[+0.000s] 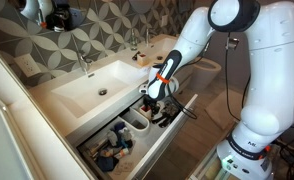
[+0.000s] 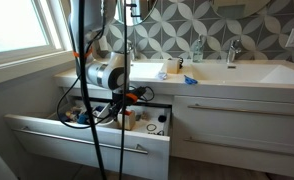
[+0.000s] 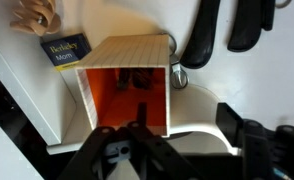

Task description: Put one of the small, brown objects in the drawer

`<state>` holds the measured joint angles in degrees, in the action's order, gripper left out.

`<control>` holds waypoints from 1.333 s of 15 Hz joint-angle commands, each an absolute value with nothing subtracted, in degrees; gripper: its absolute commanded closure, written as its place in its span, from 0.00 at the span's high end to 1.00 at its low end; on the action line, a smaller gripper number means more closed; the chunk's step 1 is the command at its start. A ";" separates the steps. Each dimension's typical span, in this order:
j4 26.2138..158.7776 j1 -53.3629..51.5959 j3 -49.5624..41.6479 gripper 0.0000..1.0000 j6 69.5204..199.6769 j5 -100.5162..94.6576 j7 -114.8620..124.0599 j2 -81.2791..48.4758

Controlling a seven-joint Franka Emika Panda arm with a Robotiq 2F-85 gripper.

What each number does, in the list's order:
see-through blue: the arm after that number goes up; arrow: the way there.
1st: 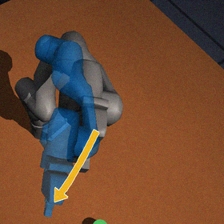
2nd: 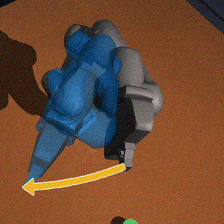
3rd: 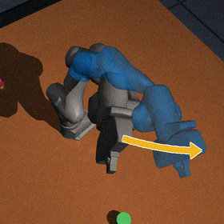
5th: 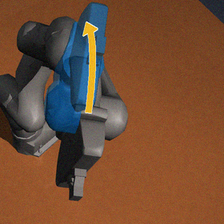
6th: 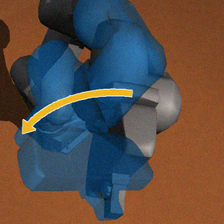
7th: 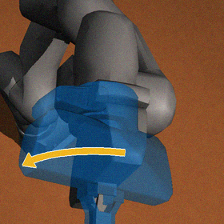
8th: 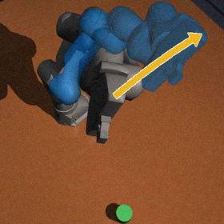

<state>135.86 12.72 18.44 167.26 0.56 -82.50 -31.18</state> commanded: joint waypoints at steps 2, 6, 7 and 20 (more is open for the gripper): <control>137.28 13.61 20.92 1.00 157.74 5.42 -75.16 -24.84; 139.25 8.87 15.90 1.00 154.78 6.47 -64.61 -18.81; 139.62 7.94 14.64 1.00 154.26 5.80 -61.54 -17.67; 136.84 4.98 10.01 1.00 148.05 3.73 -52.61 -19.88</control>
